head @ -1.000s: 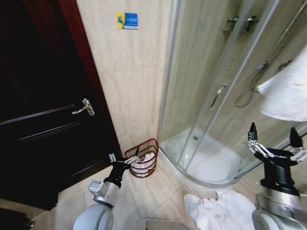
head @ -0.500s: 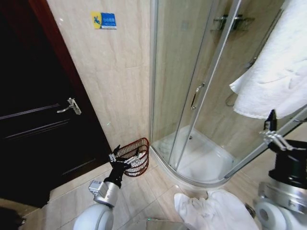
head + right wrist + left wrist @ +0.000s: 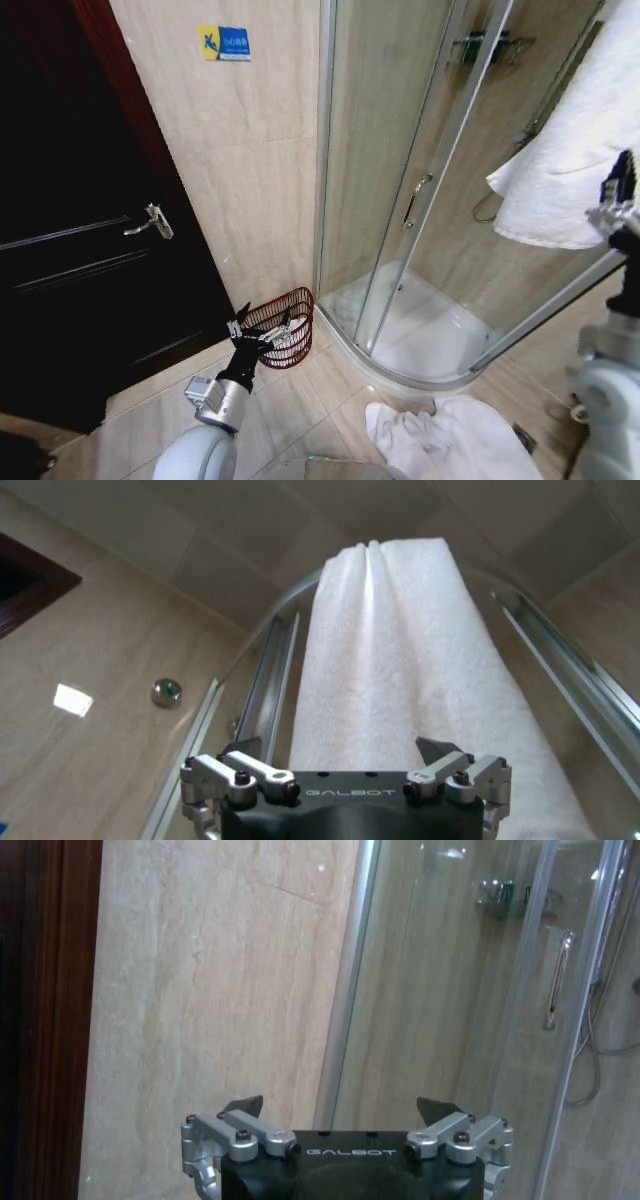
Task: Discard the used towel into the hamper.
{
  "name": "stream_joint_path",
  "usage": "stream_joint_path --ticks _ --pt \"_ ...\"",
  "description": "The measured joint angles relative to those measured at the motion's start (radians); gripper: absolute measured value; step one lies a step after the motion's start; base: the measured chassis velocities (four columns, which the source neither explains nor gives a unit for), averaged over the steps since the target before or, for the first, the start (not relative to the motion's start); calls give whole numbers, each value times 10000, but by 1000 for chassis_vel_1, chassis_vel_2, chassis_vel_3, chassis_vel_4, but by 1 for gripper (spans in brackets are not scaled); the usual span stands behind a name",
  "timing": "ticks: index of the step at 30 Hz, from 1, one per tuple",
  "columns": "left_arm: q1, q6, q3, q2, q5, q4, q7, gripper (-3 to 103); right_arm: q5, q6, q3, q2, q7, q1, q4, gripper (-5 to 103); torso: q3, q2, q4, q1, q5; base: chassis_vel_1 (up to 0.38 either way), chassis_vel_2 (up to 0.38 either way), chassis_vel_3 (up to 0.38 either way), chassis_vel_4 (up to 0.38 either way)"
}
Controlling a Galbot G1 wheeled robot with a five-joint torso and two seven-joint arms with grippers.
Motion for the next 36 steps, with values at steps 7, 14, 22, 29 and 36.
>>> stream_joint_path --ticks 7,14,22,29,36 --pt "0 0 0 0 0 0 3 100 -261 -876 -1093 -1617 106 2498 -1801 100 0 0 -2 0 -2 0 0 0 0" --pt "0 0 1 0 0 0 3 100 -759 -1348 -2009 -2414 1013 4163 -2676 100 0 -1 -4 1 -2 0 0 0 0" --pt "0 0 0 -2 0 0 2 100 -1323 -2157 -2944 -3209 1591 5767 -3069 100 0 -1 -2 -1 -2 0 0 0 0" --pt "-1 0 1 -1 0 0 3 100 -1690 -2441 -5022 -3836 1595 8652 -4509 100 0 -1 4 0 -4 0 0 0 0" --pt "0 0 0 0 0 0 3 100 -2922 -3183 -5860 -3988 1775 10449 -5578 100 0 -1 -2 0 2 0 0 0 0"
